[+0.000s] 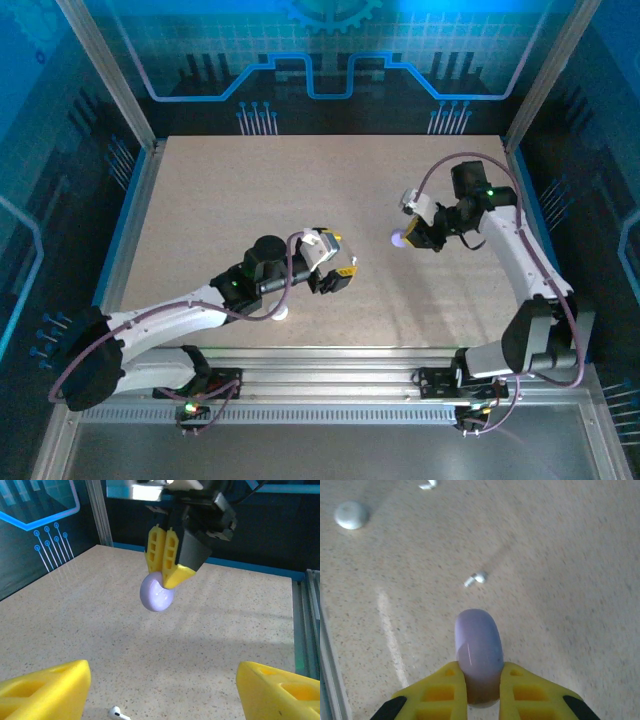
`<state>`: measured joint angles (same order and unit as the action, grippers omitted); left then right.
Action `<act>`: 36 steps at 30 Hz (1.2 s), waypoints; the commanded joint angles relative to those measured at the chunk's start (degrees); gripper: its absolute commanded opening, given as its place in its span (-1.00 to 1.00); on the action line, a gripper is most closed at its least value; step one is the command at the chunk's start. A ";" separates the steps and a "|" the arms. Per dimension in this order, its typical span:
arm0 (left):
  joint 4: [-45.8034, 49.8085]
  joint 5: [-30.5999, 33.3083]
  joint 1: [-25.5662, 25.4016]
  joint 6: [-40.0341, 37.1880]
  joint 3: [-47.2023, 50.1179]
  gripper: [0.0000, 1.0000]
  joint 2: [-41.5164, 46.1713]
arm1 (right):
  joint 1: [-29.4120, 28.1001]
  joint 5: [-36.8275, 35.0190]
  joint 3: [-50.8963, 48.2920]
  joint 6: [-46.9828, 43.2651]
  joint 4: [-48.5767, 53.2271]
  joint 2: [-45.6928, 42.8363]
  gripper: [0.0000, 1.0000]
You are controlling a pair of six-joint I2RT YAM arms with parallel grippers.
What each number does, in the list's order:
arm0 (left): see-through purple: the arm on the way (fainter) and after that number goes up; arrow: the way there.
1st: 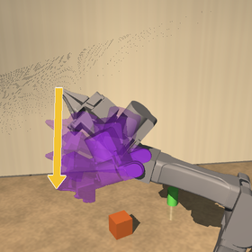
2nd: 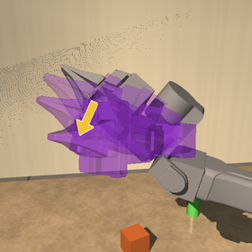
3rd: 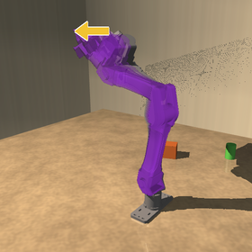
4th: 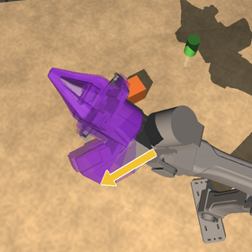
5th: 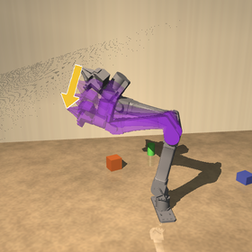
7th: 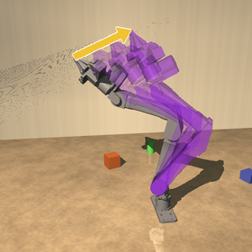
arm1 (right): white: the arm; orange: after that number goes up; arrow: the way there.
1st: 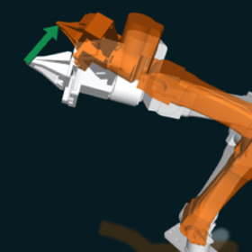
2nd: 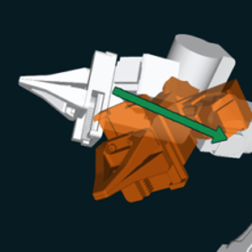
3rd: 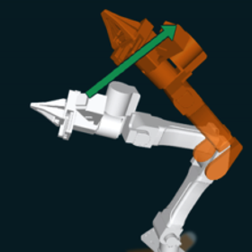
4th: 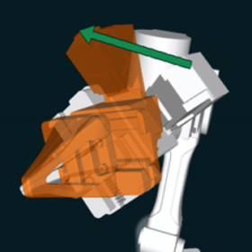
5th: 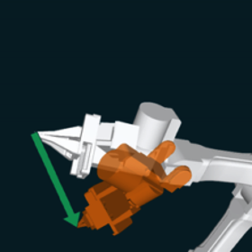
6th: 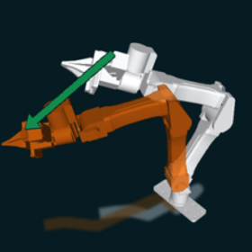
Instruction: Insert the wireless bluetooth earbuds into the charging case
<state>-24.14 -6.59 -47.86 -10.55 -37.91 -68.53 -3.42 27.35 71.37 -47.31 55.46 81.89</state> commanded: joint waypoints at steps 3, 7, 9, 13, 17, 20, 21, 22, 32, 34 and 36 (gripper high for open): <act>3.42 1.64 -0.13 -1.04 -3.55 0.54 -2.37 | 4.04 -4.24 4.82 4.66 4.16 5.41 -0.70; 4.09 2.01 -0.15 -0.79 -4.47 0.54 -3.53 | 5.39 -6.88 7.79 6.04 5.18 10.03 -0.70; 4.28 1.97 -0.14 -0.61 -4.47 0.53 -3.88 | 5.78 -8.52 9.37 6.83 5.48 12.88 -0.69; 4.31 2.36 -0.13 -0.02 -4.19 0.52 -4.24 | 6.70 -10.56 12.62 7.59 6.87 18.34 -0.69; 4.61 3.00 -0.18 0.09 -4.58 0.52 -4.91 | 8.08 -12.00 16.57 8.57 8.94 24.31 -0.68; 4.83 3.07 -0.14 0.05 -5.08 0.52 -5.54 | 9.17 -12.55 19.76 10.86 10.12 28.24 -0.68; 4.95 3.21 -0.15 0.08 -5.23 0.52 -5.80 | 9.47 -12.22 20.42 10.93 10.48 29.44 -0.68; 4.91 3.33 -0.13 0.10 -5.41 0.52 -5.98 | 9.65 -12.09 20.92 10.97 10.69 30.30 -0.68; 5.46 3.14 -0.13 0.09 -7.16 0.52 -8.09 | 10.53 -12.05 28.57 10.40 15.95 39.73 -0.67; 5.73 2.56 -0.13 0.18 -7.65 0.52 -8.36 | 10.80 -11.71 30.09 10.01 16.98 41.07 -0.67; 5.77 2.46 -0.13 0.33 -7.82 0.52 -8.67 | 10.85 -11.89 31.15 9.80 17.74 42.21 -0.67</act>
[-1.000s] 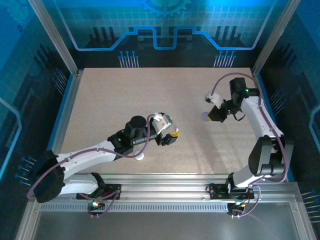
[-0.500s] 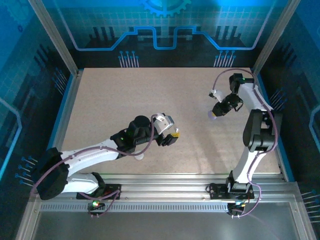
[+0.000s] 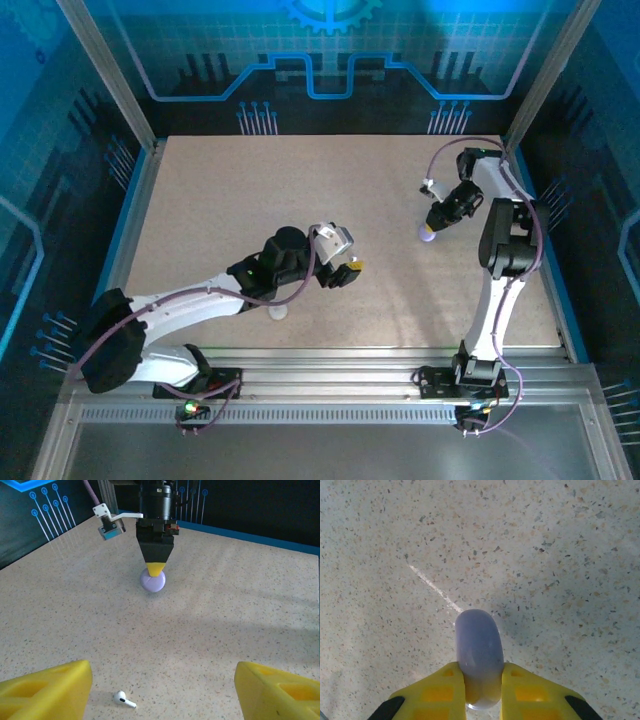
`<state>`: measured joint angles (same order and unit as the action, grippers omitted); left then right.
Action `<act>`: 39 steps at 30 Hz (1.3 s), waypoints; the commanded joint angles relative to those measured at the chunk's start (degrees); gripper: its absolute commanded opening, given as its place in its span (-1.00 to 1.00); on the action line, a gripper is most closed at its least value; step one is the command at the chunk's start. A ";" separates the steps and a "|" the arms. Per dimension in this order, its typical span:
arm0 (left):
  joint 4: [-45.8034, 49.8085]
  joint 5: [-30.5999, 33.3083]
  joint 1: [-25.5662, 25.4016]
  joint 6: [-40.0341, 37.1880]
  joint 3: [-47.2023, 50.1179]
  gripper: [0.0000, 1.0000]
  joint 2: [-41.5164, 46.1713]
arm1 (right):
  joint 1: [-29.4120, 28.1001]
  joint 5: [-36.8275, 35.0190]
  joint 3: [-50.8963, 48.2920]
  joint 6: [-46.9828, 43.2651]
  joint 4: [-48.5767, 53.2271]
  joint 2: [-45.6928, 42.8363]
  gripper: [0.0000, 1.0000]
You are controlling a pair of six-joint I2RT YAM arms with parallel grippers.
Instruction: Insert the wireless bluetooth earbuds into the charging case
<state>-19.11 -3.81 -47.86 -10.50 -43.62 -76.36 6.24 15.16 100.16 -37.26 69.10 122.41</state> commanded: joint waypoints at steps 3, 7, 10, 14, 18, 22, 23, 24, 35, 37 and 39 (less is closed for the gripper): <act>0.73 -0.36 -0.09 0.31 -2.51 0.52 -1.40 | 1.25 0.57 2.91 -0.92 4.80 2.75 -0.67; 0.57 -0.49 -0.16 0.24 -3.42 0.51 -2.47 | 1.35 1.43 4.02 -1.64 6.25 4.40 -0.67; 0.49 -0.83 -0.13 0.52 -3.94 0.51 -3.22 | 1.66 2.27 4.90 -2.24 7.15 5.59 -0.64; 0.17 -1.52 -0.15 1.01 -4.41 0.51 -3.79 | 1.89 1.83 5.84 -2.36 7.98 7.00 -0.62; -0.28 -1.69 -0.13 1.37 -4.46 0.51 -3.97 | 2.45 1.59 6.44 -2.05 7.97 7.89 -0.62; -0.20 -1.40 -0.13 1.39 -4.79 0.51 -4.49 | 2.64 2.16 7.09 -2.46 8.48 8.40 -0.57; 0.25 -1.04 -0.18 1.39 -5.06 0.50 -4.63 | 2.71 2.16 7.20 -2.25 8.30 8.49 -0.55; 0.56 -0.86 -0.13 1.32 -5.24 0.50 -4.84 | 2.79 2.08 7.29 -2.02 8.08 8.58 -0.54; 0.92 -0.77 -0.13 1.07 -6.04 0.50 -5.25 | 3.34 0.97 9.08 -0.47 7.13 10.03 -0.40; 1.00 -0.81 -0.13 1.15 -6.26 0.49 -5.38 | 3.41 0.59 9.27 -0.02 6.63 10.04 -0.37; 1.05 -0.85 -0.14 1.19 -6.32 0.49 -5.43 | 3.43 0.35 9.48 0.16 6.41 10.08 -0.34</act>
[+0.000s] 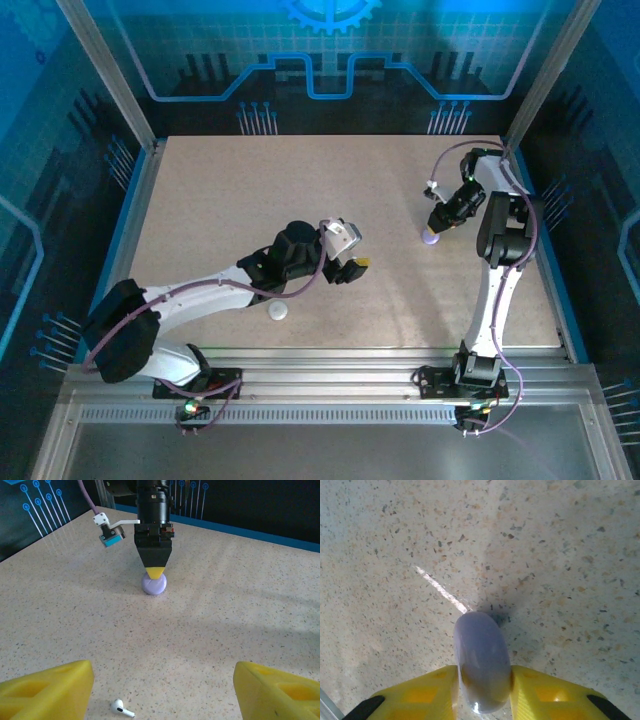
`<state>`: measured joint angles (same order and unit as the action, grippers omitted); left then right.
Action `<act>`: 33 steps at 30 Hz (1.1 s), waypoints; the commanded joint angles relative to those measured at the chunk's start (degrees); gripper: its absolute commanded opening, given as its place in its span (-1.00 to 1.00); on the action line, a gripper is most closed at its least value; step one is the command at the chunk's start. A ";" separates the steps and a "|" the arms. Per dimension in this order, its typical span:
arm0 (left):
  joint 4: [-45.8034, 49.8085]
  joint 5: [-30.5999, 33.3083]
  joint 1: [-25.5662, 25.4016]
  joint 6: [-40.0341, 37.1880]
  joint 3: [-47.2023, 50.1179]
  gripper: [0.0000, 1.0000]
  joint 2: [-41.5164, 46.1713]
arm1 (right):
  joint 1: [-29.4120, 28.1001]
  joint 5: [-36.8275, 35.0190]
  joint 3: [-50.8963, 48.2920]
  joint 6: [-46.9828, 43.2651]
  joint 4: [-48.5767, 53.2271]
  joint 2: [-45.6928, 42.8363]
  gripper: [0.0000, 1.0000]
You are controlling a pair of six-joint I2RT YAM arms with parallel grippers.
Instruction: Insert the wireless bluetooth earbuds into the charging case
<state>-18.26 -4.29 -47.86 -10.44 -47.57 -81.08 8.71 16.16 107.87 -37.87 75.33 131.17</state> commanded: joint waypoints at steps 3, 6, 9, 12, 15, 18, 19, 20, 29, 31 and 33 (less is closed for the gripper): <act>0.29 -0.28 -0.14 1.19 -2.44 0.49 -0.70 | 1.13 -0.96 2.08 1.21 -0.36 1.24 -0.30; 0.26 -0.26 -0.14 1.33 -2.46 0.49 -0.71 | 1.13 -1.46 2.34 1.51 -0.53 1.20 -0.23; 0.05 -0.03 -0.14 1.21 -2.54 0.49 -0.91 | 1.12 -1.72 2.47 1.77 -0.40 1.11 -0.17; -0.62 0.08 -0.14 1.39 -2.78 0.49 -1.34 | 1.11 -2.43 2.31 2.09 -0.96 0.60 -0.16; -0.72 0.29 -0.13 1.81 -3.08 0.49 -1.49 | 1.13 -2.42 1.85 2.64 -1.97 -0.37 -0.16; -0.80 1.24 -0.07 2.63 -2.97 0.50 -1.03 | 1.13 -1.55 1.40 3.37 -2.90 -1.78 -0.16; -0.80 1.64 -0.04 2.93 -2.91 0.50 -0.78 | 1.05 -1.17 1.14 3.75 -3.23 -2.48 -0.16; -0.79 1.95 0.04 3.41 -2.74 0.51 -0.42 | 1.04 -0.77 0.65 4.11 -3.85 -3.30 -0.16; 3.14 3.97 2.44 6.73 -0.77 0.52 4.95 | -1.34 3.55 -10.15 10.01 -10.72 -15.09 -0.13; 6.29 5.79 2.98 7.46 -0.89 0.52 6.69 | -2.50 3.33 -12.39 12.47 -11.59 -17.96 -0.13; 10.25 7.49 4.05 9.20 -1.45 0.52 8.30 | -4.18 2.76 -14.37 14.60 -11.69 -20.97 -0.13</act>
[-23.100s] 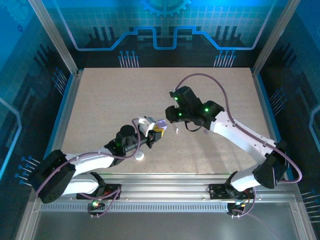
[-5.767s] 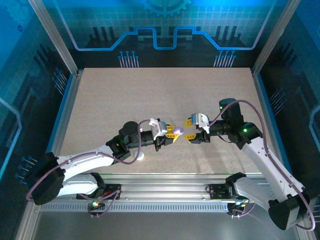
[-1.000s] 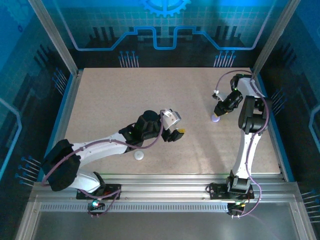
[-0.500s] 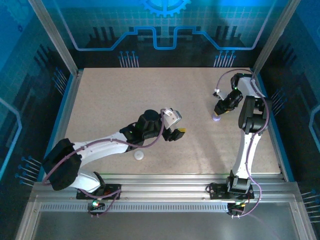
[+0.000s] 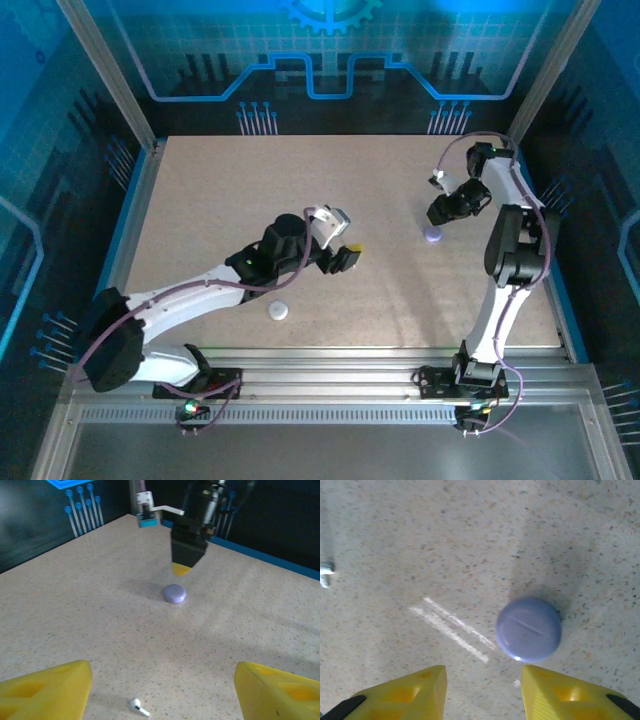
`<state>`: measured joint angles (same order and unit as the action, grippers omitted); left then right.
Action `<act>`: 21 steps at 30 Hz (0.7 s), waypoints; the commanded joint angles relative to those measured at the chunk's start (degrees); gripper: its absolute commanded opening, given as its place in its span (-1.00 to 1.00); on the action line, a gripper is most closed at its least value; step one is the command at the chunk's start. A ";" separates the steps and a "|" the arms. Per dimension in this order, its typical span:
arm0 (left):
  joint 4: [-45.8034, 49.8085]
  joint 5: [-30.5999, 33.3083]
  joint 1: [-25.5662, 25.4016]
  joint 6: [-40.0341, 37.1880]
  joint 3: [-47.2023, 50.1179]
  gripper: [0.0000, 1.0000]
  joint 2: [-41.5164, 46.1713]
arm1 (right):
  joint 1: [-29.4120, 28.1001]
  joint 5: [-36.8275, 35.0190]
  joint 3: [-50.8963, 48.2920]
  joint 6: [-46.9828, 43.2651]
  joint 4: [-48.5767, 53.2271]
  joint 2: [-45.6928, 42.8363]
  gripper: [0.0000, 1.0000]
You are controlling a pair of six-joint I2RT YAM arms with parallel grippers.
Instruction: Insert the wireless bluetooth earbuds into the charging case
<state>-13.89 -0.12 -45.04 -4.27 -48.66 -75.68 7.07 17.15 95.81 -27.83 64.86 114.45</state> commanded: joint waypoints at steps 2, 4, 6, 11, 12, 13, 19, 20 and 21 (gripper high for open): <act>10.98 4.78 3.11 5.66 -1.20 0.52 4.36 | -4.87 0.74 -4.82 6.78 -1.90 -7.95 -0.13; 15.69 5.67 5.26 8.30 -2.01 0.51 5.84 | -7.29 -0.76 -6.90 9.50 -2.90 -11.53 -0.13; 19.66 6.31 7.57 11.02 -2.53 0.49 7.62 | -9.87 -2.35 -8.44 12.10 -3.49 -14.84 -0.12; 29.02 7.92 14.71 18.43 -2.40 0.52 13.27 | -18.51 -8.63 -10.38 21.22 -3.65 -21.35 -0.02; 31.02 8.12 15.98 20.22 -2.49 0.54 13.99 | -20.15 -9.62 -10.47 22.93 -3.52 -22.17 -0.01; 33.31 7.95 17.50 21.88 -2.62 0.55 14.67 | -22.10 -10.71 -10.52 25.31 -3.73 -22.91 -0.01; 47.54 5.33 27.59 30.84 -5.09 0.60 14.52 | -33.36 -16.40 -10.07 40.01 -2.75 -24.99 -0.02; 48.79 3.58 29.80 31.73 -5.32 0.59 14.23 | -35.72 -17.15 -10.07 42.11 -2.64 -24.90 -0.01; 49.54 2.20 31.56 32.26 -5.17 0.60 13.96 | -37.83 -17.52 -10.11 43.60 -2.64 -24.77 -0.01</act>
<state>26.44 5.50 -17.37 21.80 -52.16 -61.17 -26.30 3.09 86.08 5.98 61.21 90.41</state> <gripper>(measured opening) 0.798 0.493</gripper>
